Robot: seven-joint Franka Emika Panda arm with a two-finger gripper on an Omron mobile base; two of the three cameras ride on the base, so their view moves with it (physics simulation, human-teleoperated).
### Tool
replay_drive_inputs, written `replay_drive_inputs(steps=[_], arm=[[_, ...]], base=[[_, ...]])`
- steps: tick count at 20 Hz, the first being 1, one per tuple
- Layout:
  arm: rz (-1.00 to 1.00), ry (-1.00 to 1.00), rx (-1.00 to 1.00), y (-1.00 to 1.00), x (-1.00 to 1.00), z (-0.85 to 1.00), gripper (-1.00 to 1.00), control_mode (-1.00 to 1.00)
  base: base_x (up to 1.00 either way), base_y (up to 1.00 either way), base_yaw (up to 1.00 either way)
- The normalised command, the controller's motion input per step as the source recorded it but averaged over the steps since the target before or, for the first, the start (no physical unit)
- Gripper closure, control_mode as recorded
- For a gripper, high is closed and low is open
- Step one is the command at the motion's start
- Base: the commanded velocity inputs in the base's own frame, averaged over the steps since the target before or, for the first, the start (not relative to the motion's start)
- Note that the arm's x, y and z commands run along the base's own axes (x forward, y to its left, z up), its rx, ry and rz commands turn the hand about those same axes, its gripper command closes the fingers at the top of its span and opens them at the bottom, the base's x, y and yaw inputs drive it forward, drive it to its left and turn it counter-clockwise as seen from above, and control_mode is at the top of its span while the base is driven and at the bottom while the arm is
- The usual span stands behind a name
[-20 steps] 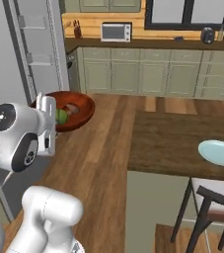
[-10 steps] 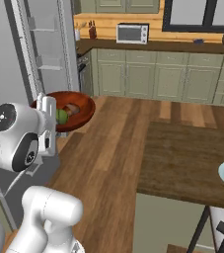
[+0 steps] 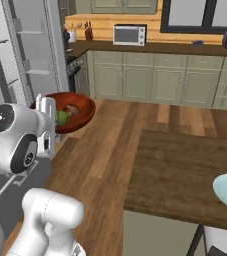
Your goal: Pick the chicken drumstick and lime from their plates and place them in the bowl. Then put the bowl in the fridge.
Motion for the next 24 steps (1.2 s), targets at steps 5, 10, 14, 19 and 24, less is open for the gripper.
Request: replay_drive_inputs(steps=[5, 10, 14, 19, 24], arm=[[0.00, 0.00, 0.00, 0.00, 0.00, 0.00, 1.00, 1.00], [0.00, 0.00, 0.00, 0.00, 0.00, 0.00, 1.00, 1.00], [0.00, 0.00, 0.00, 0.00, 0.00, 0.00, 1.00, 1.00], [0.00, 0.00, 0.00, 0.00, 0.00, 0.00, 1.00, 1.00], [0.00, 0.00, 0.00, 0.00, 0.00, 0.00, 1.00, 1.00]], base=[[0.46, -0.20, -0.01], [0.67, 0.00, 0.00], [0.88, 0.00, 0.00], [0.94, -0.01, 0.00], [0.91, 0.00, 0.08]])
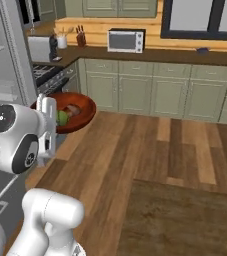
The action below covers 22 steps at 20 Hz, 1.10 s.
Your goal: Pick the chicken drumstick and lime from their plates and place them in the bowl. Then put the bowl in the fridge.
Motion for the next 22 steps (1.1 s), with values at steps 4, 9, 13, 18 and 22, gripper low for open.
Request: replay_drive_inputs(steps=[4, 9, 13, 18, 22], arm=[[0.00, 0.00, 0.00, 0.00, 0.00, 0.00, 1.00, 1.00], [0.00, 0.00, 0.00, 0.00, 0.00, 0.00, 1.00, 1.00], [0.00, 0.00, 0.00, 0.00, 0.00, 0.00, 1.00, 1.00], [0.00, 0.00, 0.00, 0.00, 0.00, 0.00, 1.00, 1.00], [0.00, 0.00, 0.00, 0.00, 0.00, 0.00, 1.00, 1.00]], base=[[0.70, 0.02, 0.12], [0.39, -0.06, 0.34], [0.54, -0.01, 0.58], [0.61, -0.12, 0.56], [0.60, -0.44, 0.51]])
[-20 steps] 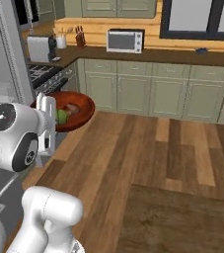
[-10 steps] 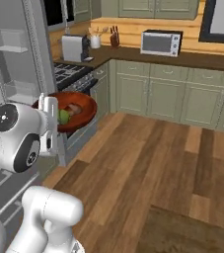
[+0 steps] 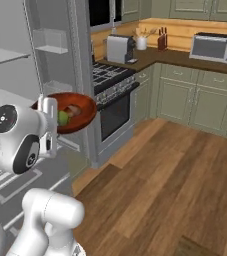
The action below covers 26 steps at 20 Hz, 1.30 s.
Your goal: Pick the chicken drumstick and lime from their plates and place them in the bowl. Then put the bowl in the fridge.
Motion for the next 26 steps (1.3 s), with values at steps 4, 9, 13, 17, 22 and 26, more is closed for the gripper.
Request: replay_drive_inputs(steps=[4, 9, 13, 17, 22, 26], arm=[[0.00, 0.00, 0.00, 0.00, 0.00, 0.00, 1.00, 1.00], [0.00, 0.00, 0.00, 0.00, 0.00, 0.00, 1.00, 1.00], [0.00, 0.00, 0.00, 0.00, 0.00, 0.00, 1.00, 1.00], [0.00, 0.00, 0.00, 0.00, 0.00, 0.00, 1.00, 1.00], [0.00, 0.00, 0.00, 0.00, 0.00, 0.00, 1.00, 1.00], [0.00, 0.00, 0.00, 0.00, 0.00, 0.00, 1.00, 1.00]], base=[[0.65, -0.66, 0.35], [0.84, -0.59, 0.13], [0.44, -0.72, -0.25], [0.69, -0.40, -0.40], [0.76, -0.15, -0.08], [0.06, 0.00, 0.10]])
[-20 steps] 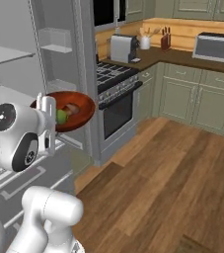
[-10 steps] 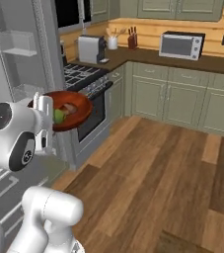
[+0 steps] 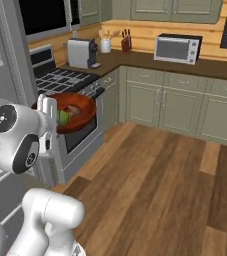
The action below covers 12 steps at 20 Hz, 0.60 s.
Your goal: Pick the chicken drumstick and lime from their plates and place them in the bowl. Then put the bowl in the fridge.
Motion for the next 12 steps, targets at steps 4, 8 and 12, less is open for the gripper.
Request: replay_drive_inputs(steps=[4, 8, 12], arm=[[0.00, 0.00, 0.00, 0.00, 0.00, 0.00, 1.00, 1.00], [0.00, 0.00, 0.00, 0.00, 0.00, 0.00, 1.00, 1.00], [0.00, 0.00, 0.00, 0.00, 0.00, 0.00, 1.00, 1.00]], base=[[0.04, 0.00, 0.52], [0.41, -0.12, 0.64], [-0.05, -0.03, 0.43]])
